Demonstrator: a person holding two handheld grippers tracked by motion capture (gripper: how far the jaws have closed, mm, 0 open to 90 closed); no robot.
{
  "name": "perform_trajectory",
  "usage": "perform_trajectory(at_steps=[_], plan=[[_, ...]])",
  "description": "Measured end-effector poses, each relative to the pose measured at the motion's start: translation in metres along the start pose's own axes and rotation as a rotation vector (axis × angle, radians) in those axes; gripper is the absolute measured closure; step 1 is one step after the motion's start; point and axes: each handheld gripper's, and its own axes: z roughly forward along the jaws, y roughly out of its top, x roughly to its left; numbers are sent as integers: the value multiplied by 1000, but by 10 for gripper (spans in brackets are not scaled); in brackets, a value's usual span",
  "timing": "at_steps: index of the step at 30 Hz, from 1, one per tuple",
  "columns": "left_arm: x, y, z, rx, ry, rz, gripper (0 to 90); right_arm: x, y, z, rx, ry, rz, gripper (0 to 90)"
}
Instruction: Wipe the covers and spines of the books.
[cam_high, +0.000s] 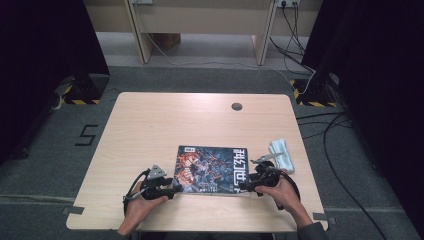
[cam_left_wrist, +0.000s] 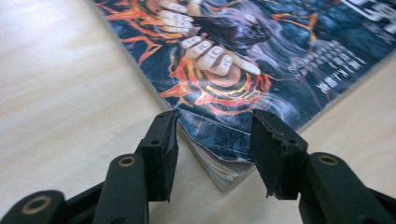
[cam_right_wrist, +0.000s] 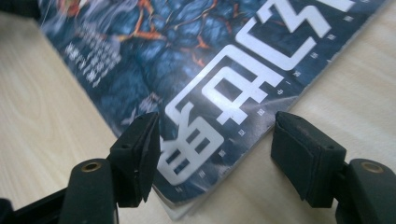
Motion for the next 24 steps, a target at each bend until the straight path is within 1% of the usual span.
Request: perform_trajectory(at_steps=[2,4,5,7,8,9,10,11,12,14,16,17,19,20,22,23,24], plan=[[4,3,2,-13,43,3,519,4,0,0,27,6,-12,343],[9,7,4,-16,87,22,520,10,-1,-1,59,22,-23,350],[12,10,6,-17,103,27,520,12,-3,-1,65,26,-49,361],[17,15,9,-19,122,26,518,18,-5,-1,77,40,-63,397],[19,16,11,-24,123,14,518,19,-5,-1,83,39,-61,419],[20,18,13,-24,125,10,517,20,-4,-2,74,18,-69,416],[20,19,14,-26,127,6,516,19,-2,-4,55,-26,-74,389],[20,19,14,-24,129,19,516,15,1,-7,36,-76,-76,384],[20,18,14,-27,129,14,517,9,5,-9,6,-109,-85,384],[22,18,13,-23,105,-33,493,-4,12,-11,-66,-131,-31,396],[22,17,12,-34,83,-75,442,-17,19,-11,-90,-170,-30,389],[20,17,10,-39,82,-82,429,-22,22,-9,-95,-185,-36,383],[14,17,3,-48,70,-89,397,-30,26,-6,-113,-194,-19,364],[11,15,-1,-46,58,-87,387,-33,28,-4,-113,-195,-13,360],[1,11,-5,-32,32,-71,379,-38,33,0,-118,-188,-26,360],[-4,8,-6,-23,15,-69,379,-41,36,2,-123,-185,-30,356],[-9,6,-6,-20,-2,-74,379,-43,39,3,-132,-191,-24,354]])
